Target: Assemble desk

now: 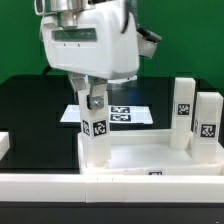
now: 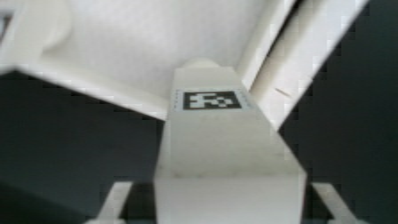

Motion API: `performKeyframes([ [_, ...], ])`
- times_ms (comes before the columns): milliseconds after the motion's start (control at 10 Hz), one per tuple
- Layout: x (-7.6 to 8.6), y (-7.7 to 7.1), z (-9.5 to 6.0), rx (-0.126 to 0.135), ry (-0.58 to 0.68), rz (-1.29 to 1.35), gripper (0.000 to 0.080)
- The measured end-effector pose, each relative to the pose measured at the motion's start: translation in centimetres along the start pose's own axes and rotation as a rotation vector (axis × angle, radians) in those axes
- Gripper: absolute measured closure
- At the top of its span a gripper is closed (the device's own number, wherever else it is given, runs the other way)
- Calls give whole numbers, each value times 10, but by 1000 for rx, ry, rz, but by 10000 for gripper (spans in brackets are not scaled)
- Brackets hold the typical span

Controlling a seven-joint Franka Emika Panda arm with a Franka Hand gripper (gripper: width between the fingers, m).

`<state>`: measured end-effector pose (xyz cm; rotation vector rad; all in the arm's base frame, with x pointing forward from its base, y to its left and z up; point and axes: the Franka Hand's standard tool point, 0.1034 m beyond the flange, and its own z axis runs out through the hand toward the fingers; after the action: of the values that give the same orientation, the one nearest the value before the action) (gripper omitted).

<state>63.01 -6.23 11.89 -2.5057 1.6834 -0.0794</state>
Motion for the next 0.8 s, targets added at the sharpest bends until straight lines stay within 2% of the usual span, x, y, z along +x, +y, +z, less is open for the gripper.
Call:
performKeyframes([
  [200, -9, -3, 2, 2, -9, 359, 511],
  [300, -10, -2, 3, 21, -2, 425, 511],
  [500, -10, -2, 4, 20, -2, 421, 510],
  [600, -10, -2, 4, 18, -1, 373, 285],
  [700, -10, -3, 4, -8, 7, 156, 285],
  [800, -10, -9, 5, -17, 11, -63, 191],
])
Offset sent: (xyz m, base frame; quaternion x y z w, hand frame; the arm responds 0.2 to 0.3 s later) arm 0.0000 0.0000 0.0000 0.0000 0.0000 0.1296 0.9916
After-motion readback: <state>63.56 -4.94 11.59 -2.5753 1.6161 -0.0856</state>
